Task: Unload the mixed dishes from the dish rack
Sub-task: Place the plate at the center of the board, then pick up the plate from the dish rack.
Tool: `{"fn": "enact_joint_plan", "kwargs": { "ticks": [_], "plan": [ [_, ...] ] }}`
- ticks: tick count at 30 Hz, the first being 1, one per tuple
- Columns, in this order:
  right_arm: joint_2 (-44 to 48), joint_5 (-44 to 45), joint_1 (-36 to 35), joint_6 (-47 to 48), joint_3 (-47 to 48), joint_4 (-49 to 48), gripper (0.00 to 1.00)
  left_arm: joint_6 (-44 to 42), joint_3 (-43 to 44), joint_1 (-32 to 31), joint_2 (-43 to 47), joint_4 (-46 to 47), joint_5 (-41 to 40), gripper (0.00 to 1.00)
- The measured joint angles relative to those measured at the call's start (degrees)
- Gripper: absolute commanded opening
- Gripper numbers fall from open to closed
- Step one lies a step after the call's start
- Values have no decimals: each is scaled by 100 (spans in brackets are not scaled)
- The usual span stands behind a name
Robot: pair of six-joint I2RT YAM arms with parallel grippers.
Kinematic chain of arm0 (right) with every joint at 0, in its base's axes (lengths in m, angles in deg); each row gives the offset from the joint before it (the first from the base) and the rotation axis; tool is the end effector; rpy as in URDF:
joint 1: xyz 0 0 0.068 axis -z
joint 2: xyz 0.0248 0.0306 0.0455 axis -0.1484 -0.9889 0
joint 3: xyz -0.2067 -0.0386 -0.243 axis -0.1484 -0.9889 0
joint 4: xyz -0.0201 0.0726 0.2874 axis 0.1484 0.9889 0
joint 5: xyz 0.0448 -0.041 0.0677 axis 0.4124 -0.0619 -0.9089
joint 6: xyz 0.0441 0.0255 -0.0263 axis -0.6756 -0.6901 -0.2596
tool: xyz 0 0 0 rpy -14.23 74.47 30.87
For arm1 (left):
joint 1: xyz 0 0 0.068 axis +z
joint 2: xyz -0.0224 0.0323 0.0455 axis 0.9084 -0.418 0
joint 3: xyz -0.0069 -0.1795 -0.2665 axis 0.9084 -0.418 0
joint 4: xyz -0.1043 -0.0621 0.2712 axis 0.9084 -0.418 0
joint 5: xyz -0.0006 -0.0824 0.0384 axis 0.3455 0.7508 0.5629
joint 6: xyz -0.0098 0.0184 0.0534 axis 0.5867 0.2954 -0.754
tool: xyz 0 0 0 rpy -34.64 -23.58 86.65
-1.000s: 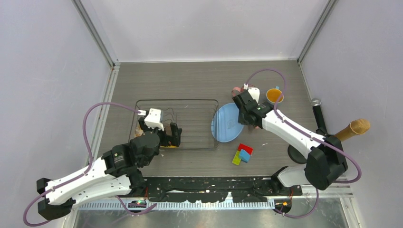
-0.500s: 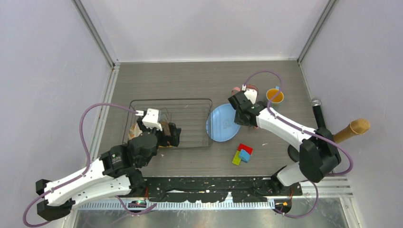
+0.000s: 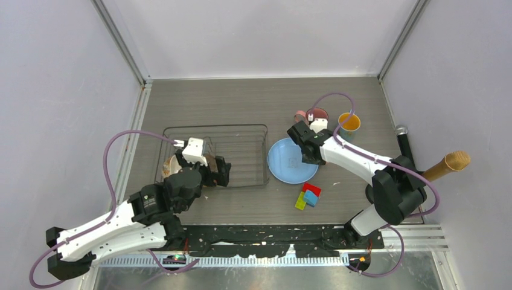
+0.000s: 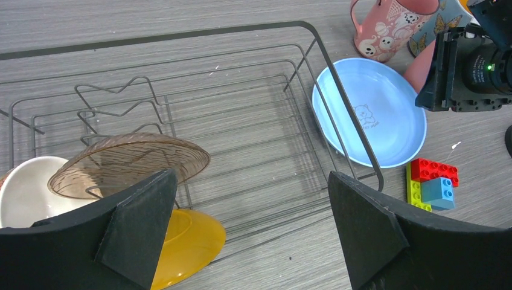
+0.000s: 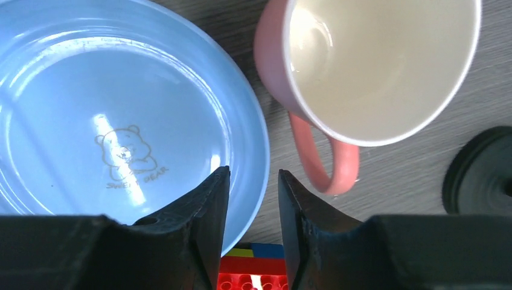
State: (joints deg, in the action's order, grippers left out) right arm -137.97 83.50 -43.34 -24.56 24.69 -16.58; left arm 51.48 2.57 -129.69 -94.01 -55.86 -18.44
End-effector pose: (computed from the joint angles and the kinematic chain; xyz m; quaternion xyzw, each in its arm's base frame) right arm 0.2704 0.1618 0.2384 0.0893 0.9463 -0.1241 0.2849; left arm 0.0831 -0.1099 0.3502 0.0382 0.8016 -0.1713 0.5715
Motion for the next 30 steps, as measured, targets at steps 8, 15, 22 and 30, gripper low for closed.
{"fn": "enact_joint_plan", "kwargs": {
  "ticks": [8,15,22,30],
  "plan": [
    [74,138,2,192,-11,199,54,4,9,0,-61,-4,22,100],
    [704,-262,2,691,-22,11,84,216,87,2,-61,-219,-42,100],
    [1965,-629,2,1095,-181,-455,99,894,455,2,-310,-968,-352,100],
    [3246,-951,2,1318,-909,-1104,99,1794,955,669,-1032,-1941,-245,100]
  ]
}}
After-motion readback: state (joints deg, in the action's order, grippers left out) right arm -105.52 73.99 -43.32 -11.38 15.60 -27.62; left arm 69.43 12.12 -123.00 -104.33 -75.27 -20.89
